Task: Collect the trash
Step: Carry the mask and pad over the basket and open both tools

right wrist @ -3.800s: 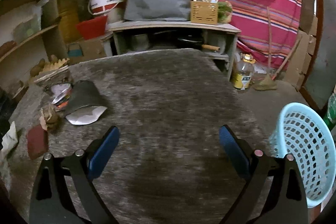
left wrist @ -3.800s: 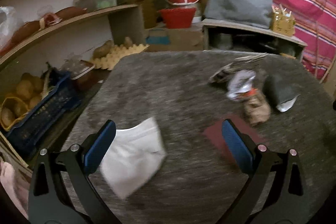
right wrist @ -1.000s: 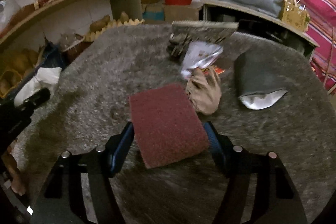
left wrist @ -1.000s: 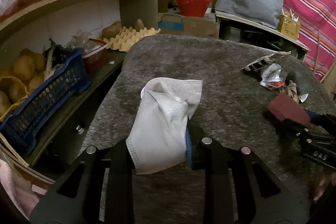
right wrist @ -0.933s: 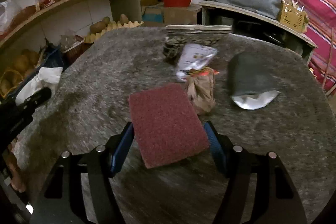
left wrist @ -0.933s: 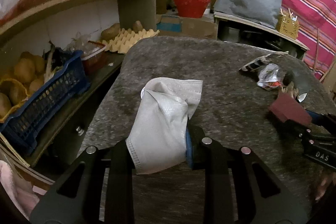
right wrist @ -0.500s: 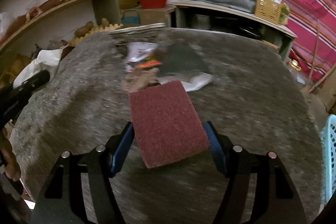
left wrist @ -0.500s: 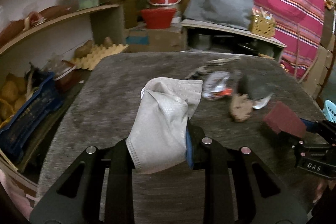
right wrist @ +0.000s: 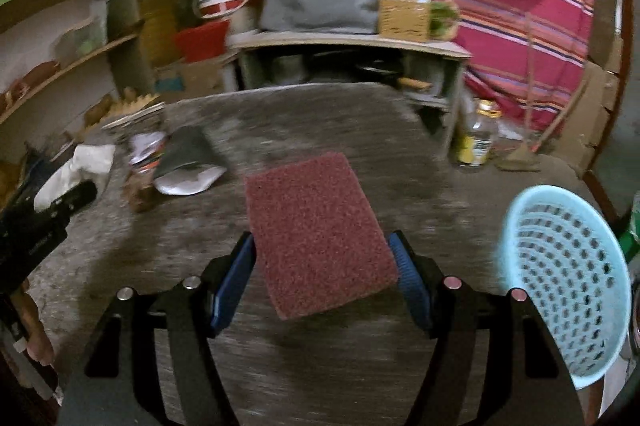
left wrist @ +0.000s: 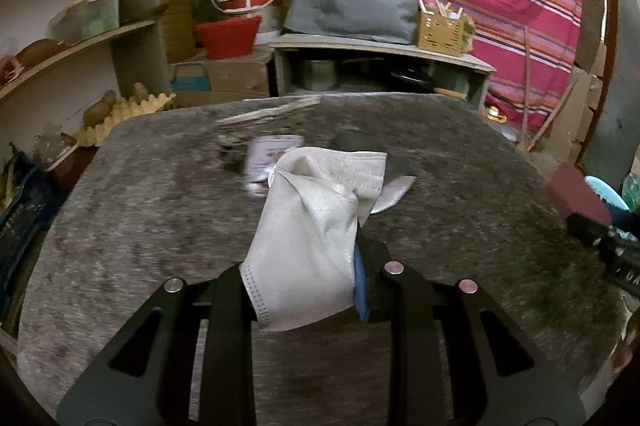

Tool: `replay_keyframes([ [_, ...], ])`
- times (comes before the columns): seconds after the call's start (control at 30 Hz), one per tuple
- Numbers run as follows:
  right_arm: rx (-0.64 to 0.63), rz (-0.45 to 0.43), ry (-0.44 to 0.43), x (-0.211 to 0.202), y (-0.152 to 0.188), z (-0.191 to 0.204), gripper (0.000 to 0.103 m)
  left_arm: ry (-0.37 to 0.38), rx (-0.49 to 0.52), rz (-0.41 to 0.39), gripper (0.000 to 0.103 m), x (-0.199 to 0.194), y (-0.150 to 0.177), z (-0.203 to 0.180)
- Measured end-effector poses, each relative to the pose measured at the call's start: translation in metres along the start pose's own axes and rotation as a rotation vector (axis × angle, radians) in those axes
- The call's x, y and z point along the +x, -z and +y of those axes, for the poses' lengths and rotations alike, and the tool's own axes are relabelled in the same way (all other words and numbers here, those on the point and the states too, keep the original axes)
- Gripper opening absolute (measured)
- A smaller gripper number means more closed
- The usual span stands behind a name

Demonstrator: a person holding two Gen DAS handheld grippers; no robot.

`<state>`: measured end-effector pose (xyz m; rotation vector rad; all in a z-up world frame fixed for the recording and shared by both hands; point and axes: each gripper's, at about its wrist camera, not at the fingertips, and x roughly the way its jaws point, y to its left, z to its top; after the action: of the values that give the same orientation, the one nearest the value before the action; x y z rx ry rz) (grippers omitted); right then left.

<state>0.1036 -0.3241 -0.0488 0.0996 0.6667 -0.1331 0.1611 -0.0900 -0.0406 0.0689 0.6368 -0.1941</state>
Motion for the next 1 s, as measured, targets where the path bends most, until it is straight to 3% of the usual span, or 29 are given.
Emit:
replay_keyframes([
  [0.33,0.121,-0.034,0.096,-0.015,0.008,-0.093,0.068,0.028,0.060,0.006,0.024,0.010,0.001,-0.061],
  [0.47,0.144,-0.067,0.125,-0.028,0.008,-0.120,0.068,0.035,0.101,-0.027,0.024,0.001,-0.004,-0.089],
  [1.0,0.263,-0.075,0.261,-0.052,0.023,-0.237,0.068,0.223,0.223,-0.044,0.024,0.002,-0.007,-0.236],
])
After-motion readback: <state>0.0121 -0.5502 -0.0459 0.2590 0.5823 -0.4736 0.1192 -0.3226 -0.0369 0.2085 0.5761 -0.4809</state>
